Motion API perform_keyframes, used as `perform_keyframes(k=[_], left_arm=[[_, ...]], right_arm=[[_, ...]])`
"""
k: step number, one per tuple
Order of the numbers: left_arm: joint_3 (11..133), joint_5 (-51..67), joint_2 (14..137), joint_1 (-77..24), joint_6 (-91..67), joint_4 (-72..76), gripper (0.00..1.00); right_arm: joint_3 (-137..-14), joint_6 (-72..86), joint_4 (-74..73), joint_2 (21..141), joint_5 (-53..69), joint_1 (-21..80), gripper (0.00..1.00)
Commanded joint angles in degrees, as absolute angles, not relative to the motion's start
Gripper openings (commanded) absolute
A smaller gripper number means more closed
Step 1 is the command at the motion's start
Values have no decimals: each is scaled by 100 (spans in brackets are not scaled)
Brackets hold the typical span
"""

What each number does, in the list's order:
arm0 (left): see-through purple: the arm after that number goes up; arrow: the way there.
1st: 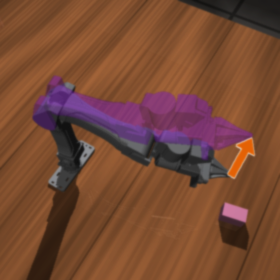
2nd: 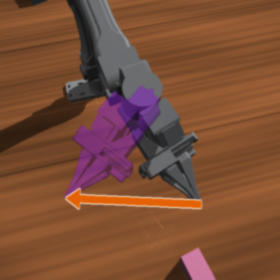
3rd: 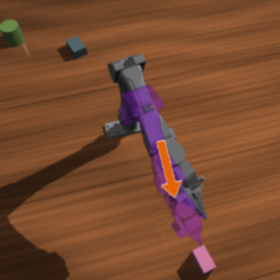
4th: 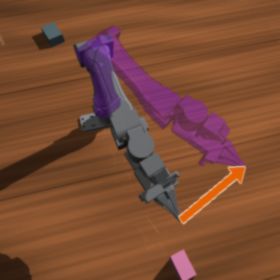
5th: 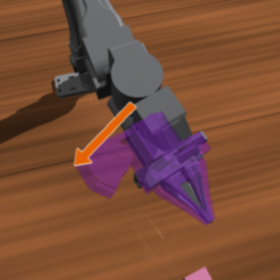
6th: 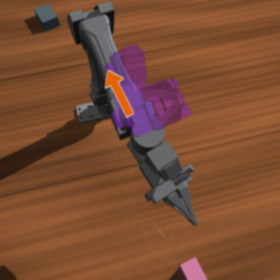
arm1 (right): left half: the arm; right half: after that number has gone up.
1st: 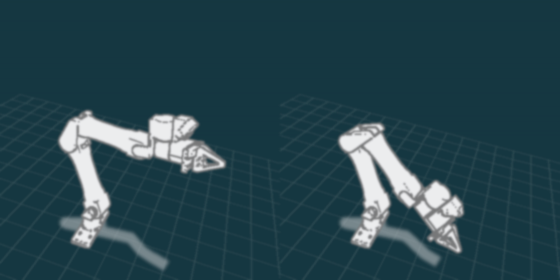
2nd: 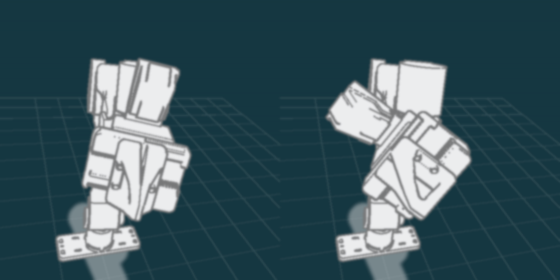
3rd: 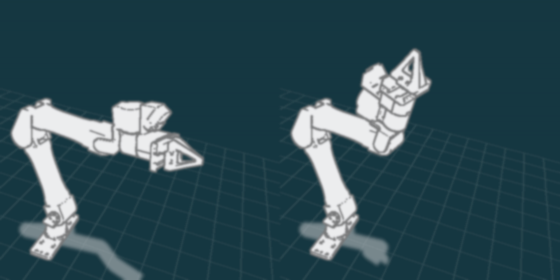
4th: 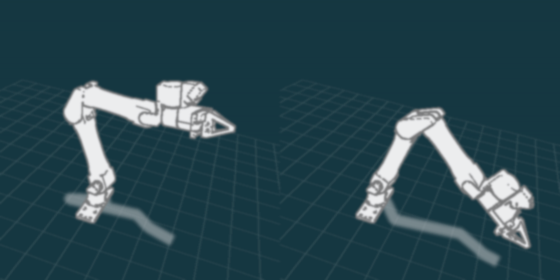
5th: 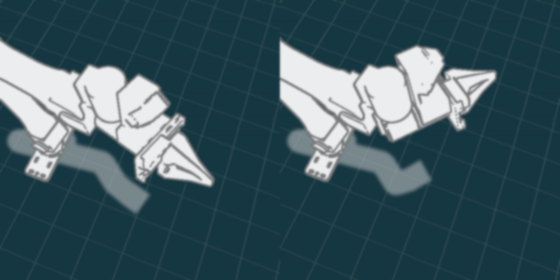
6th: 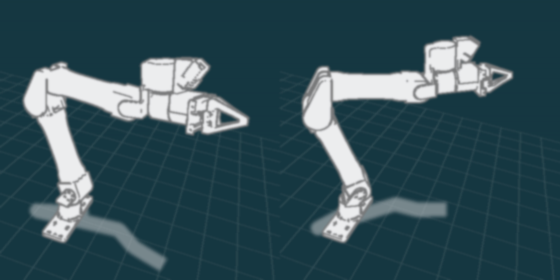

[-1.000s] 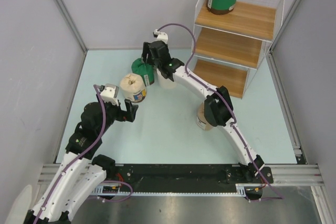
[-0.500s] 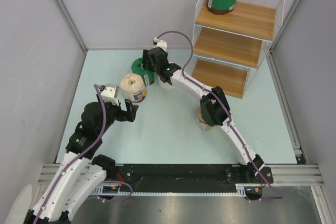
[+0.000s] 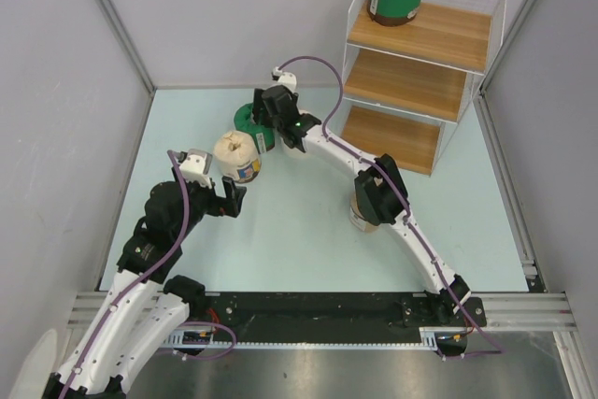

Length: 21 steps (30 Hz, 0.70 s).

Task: Place and organize the paper towels onto the shelf

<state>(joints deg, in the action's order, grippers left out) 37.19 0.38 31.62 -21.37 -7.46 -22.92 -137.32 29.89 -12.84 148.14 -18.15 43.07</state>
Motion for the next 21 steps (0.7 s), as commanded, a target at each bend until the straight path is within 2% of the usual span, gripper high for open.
perform_keyframes(k=[1, 17, 20, 21], left_arm=[[3744, 35, 3164, -2171, -738, -2215, 100], [3744, 44, 3173, -2180, -738, -2224, 100], [3744, 44, 3173, -2180, -738, -2215, 100], [3744, 44, 3173, -2180, -738, -2215, 100]], right_arm=[[-13851, 2734, -1591, 15108, -1933, 4403, 79], [-13869, 1855, -2100, 14906, -2039, 4641, 74], [-13904, 1802, -2223, 14906, -1995, 4623, 69], [-13913, 1802, -2258, 14906, -1960, 4606, 64]])
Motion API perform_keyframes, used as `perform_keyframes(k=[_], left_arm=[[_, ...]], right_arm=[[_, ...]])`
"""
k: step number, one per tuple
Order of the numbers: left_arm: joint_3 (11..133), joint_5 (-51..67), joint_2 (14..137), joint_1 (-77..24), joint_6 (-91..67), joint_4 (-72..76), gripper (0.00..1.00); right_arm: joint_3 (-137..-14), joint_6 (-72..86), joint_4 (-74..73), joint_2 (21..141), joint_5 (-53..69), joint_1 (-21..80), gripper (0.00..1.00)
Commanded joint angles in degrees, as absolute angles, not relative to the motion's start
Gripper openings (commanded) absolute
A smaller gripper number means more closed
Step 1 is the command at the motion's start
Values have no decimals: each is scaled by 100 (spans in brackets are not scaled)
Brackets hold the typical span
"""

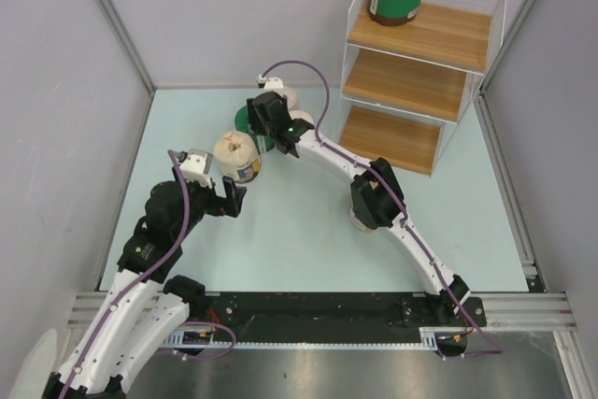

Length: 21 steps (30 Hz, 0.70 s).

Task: Place and organize the paper towels onto the shelf

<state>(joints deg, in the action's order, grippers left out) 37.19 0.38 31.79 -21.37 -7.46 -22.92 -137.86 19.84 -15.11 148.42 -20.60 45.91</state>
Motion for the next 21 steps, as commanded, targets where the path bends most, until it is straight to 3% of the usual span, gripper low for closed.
perform_keyframes(k=[1, 8, 21], left_arm=[[3744, 44, 3173, -2180, -738, -2224, 100], [3744, 44, 3173, -2180, -729, -2232, 100], [3744, 26, 3155, -2180, -729, -2241, 100]], right_arm=[[-13913, 1810, -2294, 14898, -1847, 4571, 61], [-13527, 1714, -2049, 14547, -1705, 4474, 29], [-13263, 1582, -1854, 13500, -1556, 4421, 25]])
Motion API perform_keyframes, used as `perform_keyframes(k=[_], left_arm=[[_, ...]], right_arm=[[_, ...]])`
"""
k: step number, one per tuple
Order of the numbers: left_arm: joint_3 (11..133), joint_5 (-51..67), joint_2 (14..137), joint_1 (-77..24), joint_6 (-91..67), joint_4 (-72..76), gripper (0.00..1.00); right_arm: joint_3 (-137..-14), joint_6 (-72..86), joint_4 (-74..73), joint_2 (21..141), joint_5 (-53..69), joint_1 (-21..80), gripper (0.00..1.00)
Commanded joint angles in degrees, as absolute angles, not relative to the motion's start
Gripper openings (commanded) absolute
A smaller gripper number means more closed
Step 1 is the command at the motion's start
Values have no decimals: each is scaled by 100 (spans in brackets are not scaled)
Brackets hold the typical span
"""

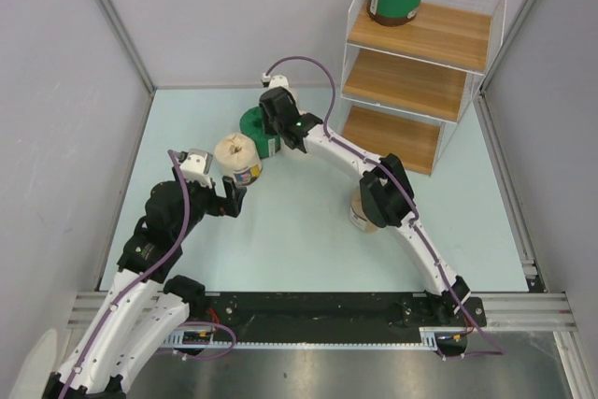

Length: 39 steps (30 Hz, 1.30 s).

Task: Place and organize the paper towels onto the shelf

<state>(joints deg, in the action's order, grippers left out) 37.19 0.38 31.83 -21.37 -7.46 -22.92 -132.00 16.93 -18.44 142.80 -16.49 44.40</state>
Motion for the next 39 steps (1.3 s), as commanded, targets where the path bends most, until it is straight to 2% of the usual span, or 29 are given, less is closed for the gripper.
perform_keyframes(k=[1, 7, 10, 14, 25, 30, 33, 34, 39], left_arm=[[3744, 35, 3147, -2180, -729, -2233, 100], [3744, 26, 3129, -2180, -729, -2224, 100], [3744, 35, 3120, -2180, -729, -2224, 100], [3735, 44, 3111, -2180, -729, -2215, 100], [3744, 18, 3085, -2180, -738, -2224, 100], [3735, 9, 3076, -2180, -738, -2224, 100], [3744, 18, 3085, -2180, -738, -2224, 100], [3744, 18, 3085, -2180, -738, -2224, 100], [3753, 18, 3076, -2180, -738, -2232, 100]], right_arm=[[-13263, 1582, -1959, 13430, -1530, 4421, 25], [-12974, 1652, -2583, 12931, -1415, 4447, 24], [-12202, 1793, -2593, 12517, -1380, 4447, 24], [-10508, 1933, -2198, 11508, -1327, 4508, 23], [-8526, 1934, -2636, 9581, -1713, 5079, 22], [-8560, 1828, -3040, 8615, -2012, 5133, 20], [-9174, 1557, -3347, 7964, -2205, 5107, 19], [-9733, 1486, -3462, 7806, -2293, 5080, 19], [-11125, 1003, -3709, 7506, -3188, 4721, 18]])
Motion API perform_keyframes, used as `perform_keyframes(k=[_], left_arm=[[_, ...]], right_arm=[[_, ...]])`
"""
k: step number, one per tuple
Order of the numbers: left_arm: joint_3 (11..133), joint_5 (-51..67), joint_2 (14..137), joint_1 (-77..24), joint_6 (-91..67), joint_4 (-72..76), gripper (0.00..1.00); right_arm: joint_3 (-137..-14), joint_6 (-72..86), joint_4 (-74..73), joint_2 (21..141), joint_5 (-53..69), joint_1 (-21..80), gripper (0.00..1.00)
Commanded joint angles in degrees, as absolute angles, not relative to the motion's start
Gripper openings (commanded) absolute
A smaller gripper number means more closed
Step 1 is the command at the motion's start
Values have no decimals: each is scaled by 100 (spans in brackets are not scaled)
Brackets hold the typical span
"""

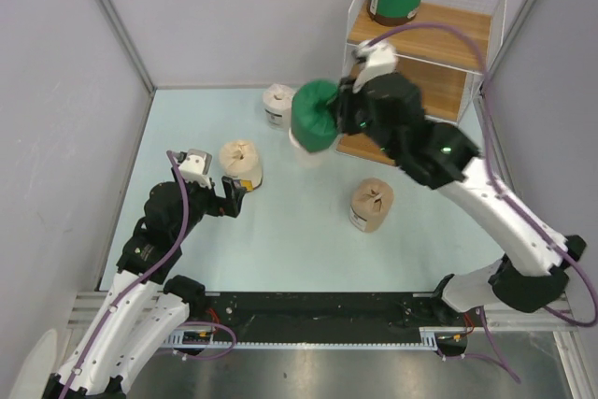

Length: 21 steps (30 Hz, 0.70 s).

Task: Place and organize the paper towels onto the shelf

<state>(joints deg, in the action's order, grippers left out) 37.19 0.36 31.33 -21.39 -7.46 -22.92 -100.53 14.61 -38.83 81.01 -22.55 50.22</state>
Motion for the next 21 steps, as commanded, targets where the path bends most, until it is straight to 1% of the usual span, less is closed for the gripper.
perform_keyframes(k=[1, 2, 7, 12, 14, 21], left_arm=[[3753, 26, 3067, -2180, -738, -2232, 100], [3753, 18, 3059, -2180, -738, -2241, 100], [3744, 18, 3059, -2180, -738, -2232, 100], [3744, 18, 3076, -2180, -738, -2224, 100], [3744, 26, 3059, -2171, -738, -2224, 100], [3744, 18, 3050, -2171, -738, -2215, 100]], right_arm=[[-11275, 854, -3683, 7480, -3312, 4607, 17], [-11624, 809, -3665, 7462, -3383, 4484, 17], [-12426, 545, -3516, 7584, -3332, 3403, 16], [-13173, 738, -3673, 8191, -2656, 2419, 16], [-13262, 879, -3718, 8349, -2314, 2005, 15], [-13412, 1072, -3709, 8973, -1829, 1231, 15]])
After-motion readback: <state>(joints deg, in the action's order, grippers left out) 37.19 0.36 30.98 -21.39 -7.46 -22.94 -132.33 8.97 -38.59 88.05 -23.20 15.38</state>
